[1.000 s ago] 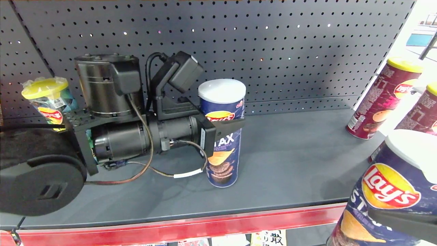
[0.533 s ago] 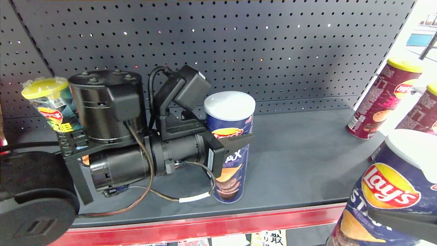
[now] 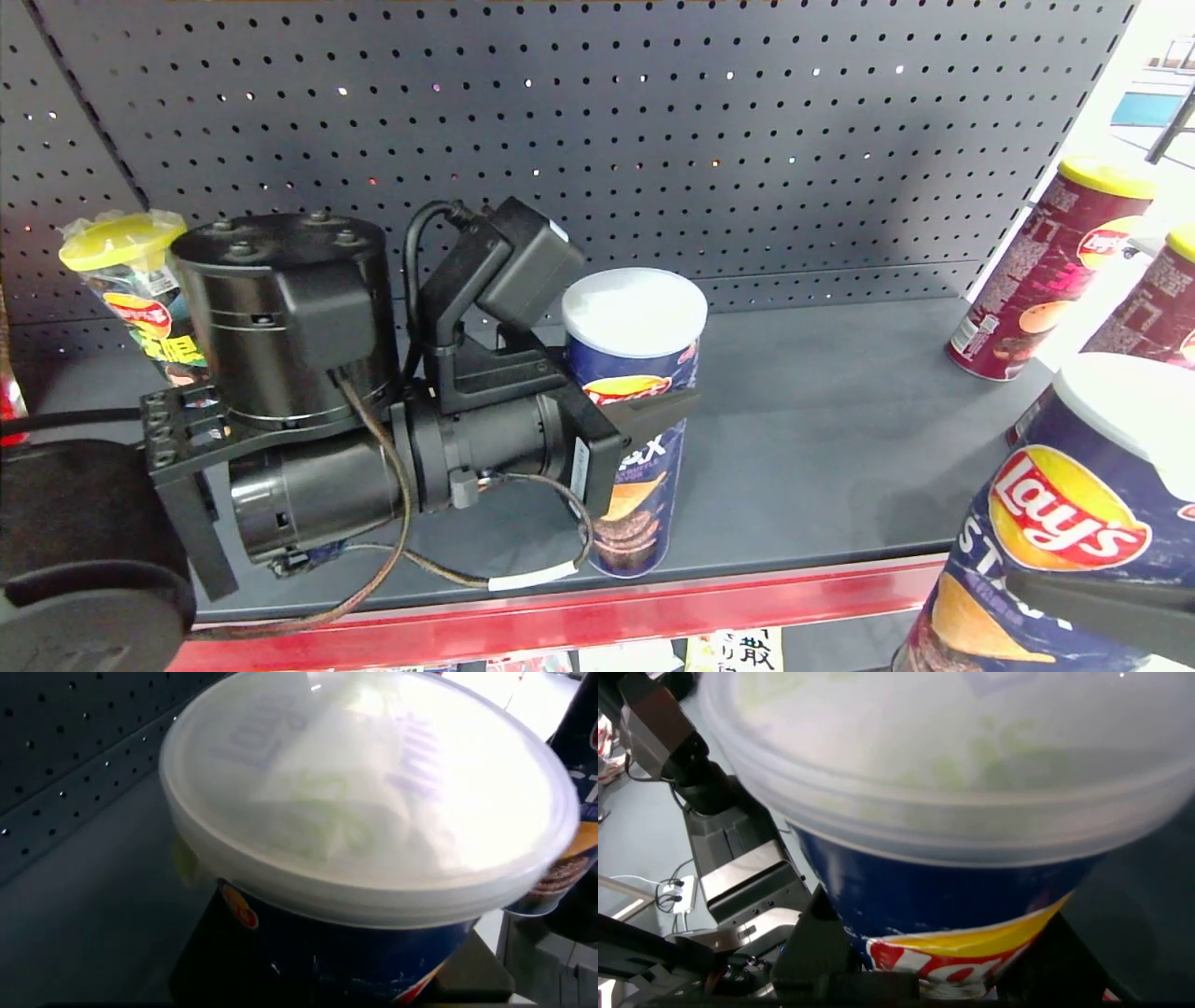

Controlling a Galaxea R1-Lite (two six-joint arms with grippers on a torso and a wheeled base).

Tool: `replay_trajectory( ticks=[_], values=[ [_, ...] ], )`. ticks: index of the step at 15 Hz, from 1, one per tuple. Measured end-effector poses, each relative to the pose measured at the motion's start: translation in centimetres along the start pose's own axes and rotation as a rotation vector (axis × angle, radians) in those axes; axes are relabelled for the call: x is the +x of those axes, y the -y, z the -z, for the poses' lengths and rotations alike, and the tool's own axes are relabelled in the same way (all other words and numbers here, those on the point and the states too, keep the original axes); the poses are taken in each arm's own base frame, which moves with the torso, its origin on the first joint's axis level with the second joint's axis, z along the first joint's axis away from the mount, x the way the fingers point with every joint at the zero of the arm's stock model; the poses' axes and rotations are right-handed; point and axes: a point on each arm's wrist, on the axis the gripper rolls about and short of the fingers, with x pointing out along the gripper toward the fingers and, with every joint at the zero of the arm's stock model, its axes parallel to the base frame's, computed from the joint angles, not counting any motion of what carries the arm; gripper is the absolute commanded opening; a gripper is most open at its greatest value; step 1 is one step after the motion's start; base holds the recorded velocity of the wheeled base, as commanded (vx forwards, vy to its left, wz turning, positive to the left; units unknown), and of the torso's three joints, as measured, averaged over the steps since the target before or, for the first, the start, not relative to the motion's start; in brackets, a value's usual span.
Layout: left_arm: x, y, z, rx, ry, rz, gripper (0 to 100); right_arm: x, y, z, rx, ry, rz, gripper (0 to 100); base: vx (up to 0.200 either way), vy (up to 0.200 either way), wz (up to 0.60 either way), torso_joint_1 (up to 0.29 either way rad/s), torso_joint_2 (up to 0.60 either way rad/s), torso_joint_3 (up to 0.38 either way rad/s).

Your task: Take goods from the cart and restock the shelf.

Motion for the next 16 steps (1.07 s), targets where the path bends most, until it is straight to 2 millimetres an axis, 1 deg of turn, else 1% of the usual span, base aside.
replay_trajectory(
  ticks=[3,12,13,16],
  values=[
    [-0.5,0.3,0.1,0.000,-0.006,-0.017,0,0.0,0.0,0.1,0.000,-0.002,0.000,0,0.000,0.000,0.00,0.000,0.00,0.000],
    [-0.8,1.2,0.3,0.003,-0.011,-0.002,0,0.2,0.1,0.0,0.003,-0.008,-0.002,0,0.000,0.000,0.00,0.000,0.00,0.000],
    [-1.0,1.2,0.4,0.002,-0.014,-0.002,100,0.3,0.1,-0.1,0.003,-0.007,-0.002,0,0.000,0.000,0.00,0.000,0.00,0.000],
    [-1.3,1.2,1.0,-0.005,-0.035,-0.016,100,0.4,0.2,-0.1,0.004,-0.011,-0.002,0,0.000,0.000,0.00,0.000,0.00,0.000]
  ],
)
